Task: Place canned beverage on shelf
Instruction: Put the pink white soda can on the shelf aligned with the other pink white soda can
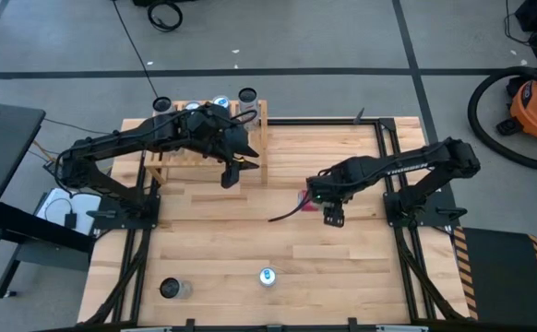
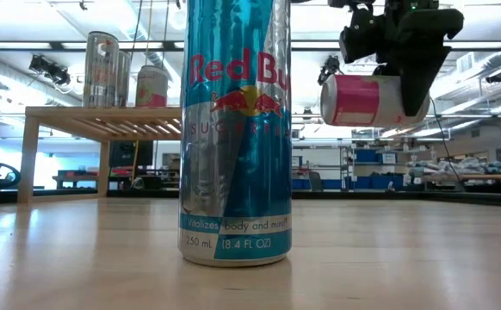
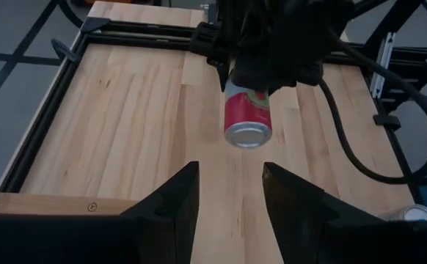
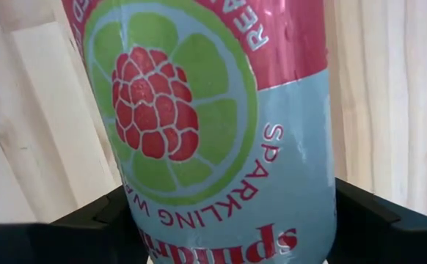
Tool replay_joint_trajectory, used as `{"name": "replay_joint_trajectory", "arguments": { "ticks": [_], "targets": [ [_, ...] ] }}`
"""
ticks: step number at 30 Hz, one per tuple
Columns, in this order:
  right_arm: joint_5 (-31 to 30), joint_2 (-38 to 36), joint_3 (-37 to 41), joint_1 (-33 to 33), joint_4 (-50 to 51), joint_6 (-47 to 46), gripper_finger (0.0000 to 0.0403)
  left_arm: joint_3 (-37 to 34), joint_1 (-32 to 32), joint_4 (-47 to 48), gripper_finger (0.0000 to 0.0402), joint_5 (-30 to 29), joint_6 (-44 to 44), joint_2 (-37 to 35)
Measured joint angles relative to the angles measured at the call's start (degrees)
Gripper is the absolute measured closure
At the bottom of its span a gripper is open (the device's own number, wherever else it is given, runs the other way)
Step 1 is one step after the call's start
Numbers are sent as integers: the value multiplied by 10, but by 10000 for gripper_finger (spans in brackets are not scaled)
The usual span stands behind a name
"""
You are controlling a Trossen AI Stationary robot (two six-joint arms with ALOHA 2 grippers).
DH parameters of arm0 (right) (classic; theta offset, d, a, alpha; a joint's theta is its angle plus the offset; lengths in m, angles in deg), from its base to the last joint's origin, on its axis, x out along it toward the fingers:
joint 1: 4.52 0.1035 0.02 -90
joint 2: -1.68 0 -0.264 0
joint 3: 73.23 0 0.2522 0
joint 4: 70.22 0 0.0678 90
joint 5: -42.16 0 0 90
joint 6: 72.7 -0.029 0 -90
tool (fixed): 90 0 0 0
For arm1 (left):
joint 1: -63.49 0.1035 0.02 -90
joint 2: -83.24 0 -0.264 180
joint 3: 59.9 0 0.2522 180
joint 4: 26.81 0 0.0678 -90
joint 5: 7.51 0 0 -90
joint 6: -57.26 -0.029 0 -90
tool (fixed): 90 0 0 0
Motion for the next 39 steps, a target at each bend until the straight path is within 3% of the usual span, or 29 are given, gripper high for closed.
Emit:
{"name": "replay_joint_trajectory", "arguments": {
  "ticks": [6,20,35,39],
  "targets": [
    [1,5,0,0,-2,0,101,0,0,-17,251,0,0,0],
    [3,5,0,1,-5,12,101,0,0,-153,251,-19,31,0],
    [-18,5,0,6,-3,33,102,0,14,-135,249,-24,93,0],
    [-29,5,0,5,-2,40,102,0,13,-131,219,-23,94,0]
  ]
}}
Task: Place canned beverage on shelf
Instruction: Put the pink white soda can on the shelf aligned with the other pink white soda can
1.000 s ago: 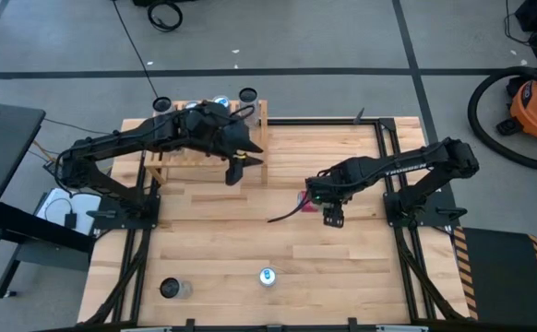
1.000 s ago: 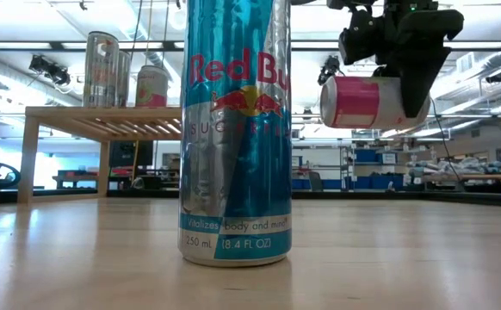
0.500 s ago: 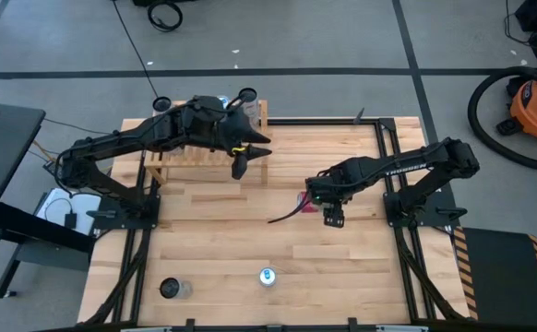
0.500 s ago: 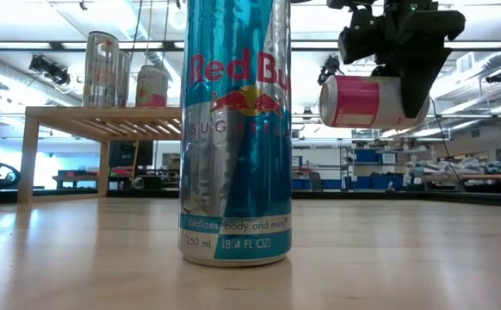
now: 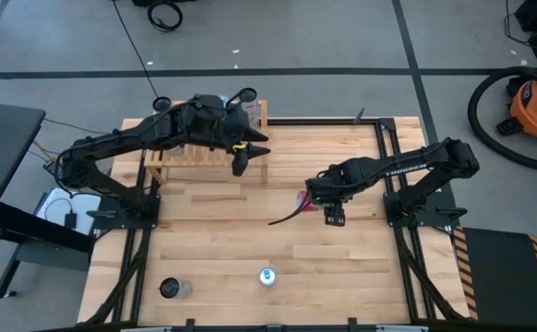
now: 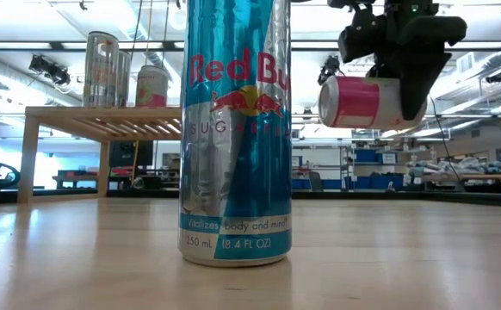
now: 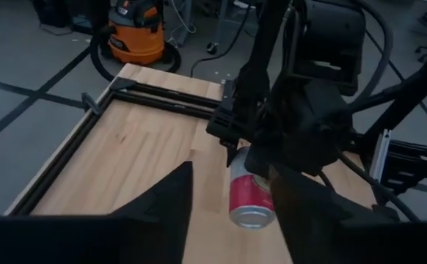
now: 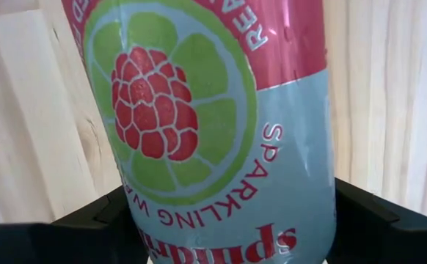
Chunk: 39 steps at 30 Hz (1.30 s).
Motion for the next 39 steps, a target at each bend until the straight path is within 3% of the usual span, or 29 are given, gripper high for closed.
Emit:
{"name": "replay_joint_trajectory", "arguments": {
  "ticks": [10,12,18,25,36,39],
  "targets": [
    [0,0,0,0,2,7,102,0,3,38,30,0,52,0],
    [-4,0,0,0,2,7,102,0,4,46,9,0,69,0],
    [-6,0,0,0,5,7,102,0,2,65,13,0,160,0],
    [-2,-1,0,0,5,10,102,0,0,48,12,0,101,0],
    [5,-1,0,0,18,10,103,0,0,25,12,-17,103,0],
    [5,-1,0,0,18,13,103,0,0,22,12,-25,140,0]
  ]
}}
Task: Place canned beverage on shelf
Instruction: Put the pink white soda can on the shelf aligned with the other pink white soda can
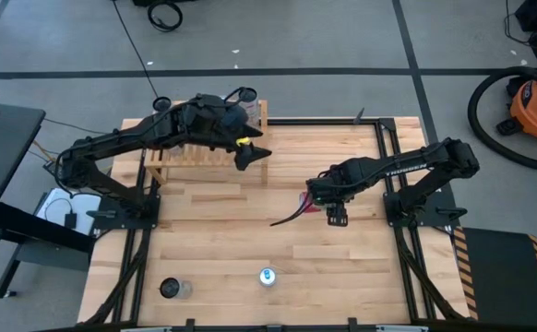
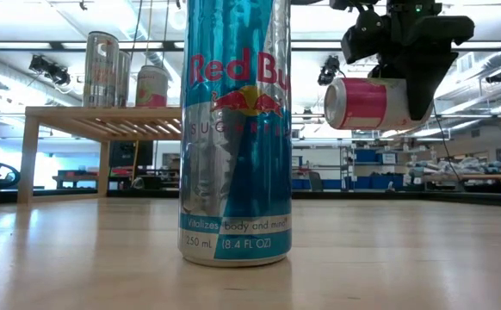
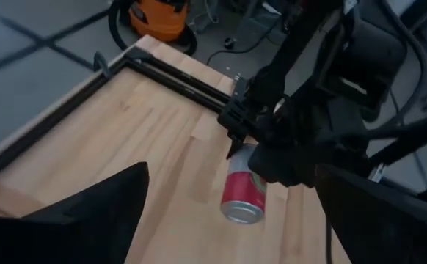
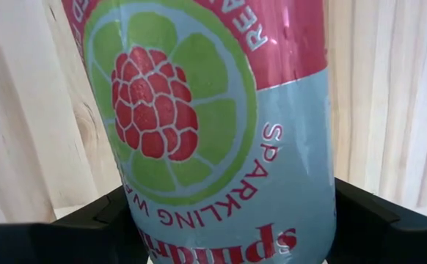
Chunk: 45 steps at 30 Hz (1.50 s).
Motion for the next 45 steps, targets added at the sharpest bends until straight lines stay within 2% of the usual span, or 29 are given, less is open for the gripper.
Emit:
{"name": "replay_joint_trajectory", "arguments": {
  "ticks": [4,12,16,19,23,28,33,38,42,45],
  "targets": [
    [0,0,0,0,-2,3,102,0,0,12,12,1,66,0],
    [7,0,0,0,-7,3,103,1,0,28,12,41,55,19],
    [12,0,-10,0,-4,-10,102,1,-1,54,12,48,78,48],
    [8,0,-21,1,-5,-12,102,0,-1,60,12,89,88,74],
    [5,0,-37,1,-10,-12,103,0,-11,55,12,137,41,112],
    [11,0,-59,1,0,-12,101,0,-31,86,12,149,-15,143],
    [22,0,-81,-2,-5,-11,100,0,-56,88,12,132,-36,156],
    [35,1,-98,-9,-10,-11,101,0,-90,74,12,85,-82,156],
    [64,1,-103,-7,-31,-12,100,0,-101,58,12,52,-85,158],
    [67,2,-103,3,-38,-17,101,0,-103,25,12,50,-81,165]
  ]
}}
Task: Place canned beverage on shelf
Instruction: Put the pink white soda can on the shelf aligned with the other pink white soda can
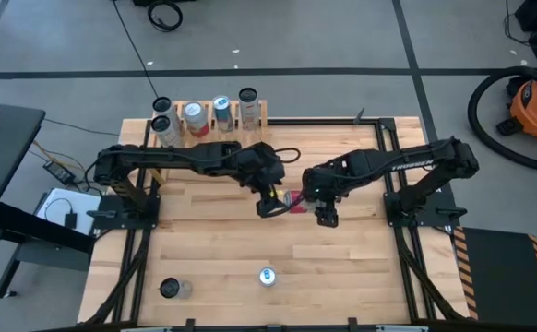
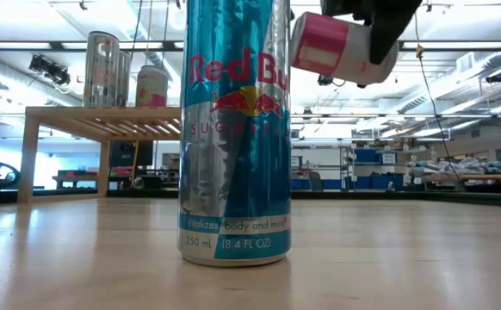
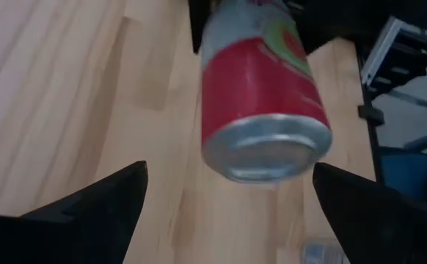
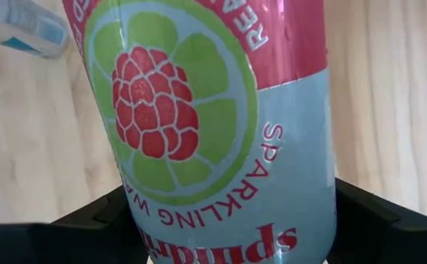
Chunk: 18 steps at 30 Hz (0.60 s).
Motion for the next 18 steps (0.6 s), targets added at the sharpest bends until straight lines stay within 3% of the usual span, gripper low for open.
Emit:
{"name": "replay_joint_trajectory", "arguments": {
  "ticks": [6,18],
  "targets": [
    [9,0,0,7,-12,0,100,1,-8,-67,12,12,-9,1],
    [36,18,0,10,-15,7,100,1,-6,-114,12,59,9,26]
  ]
}}
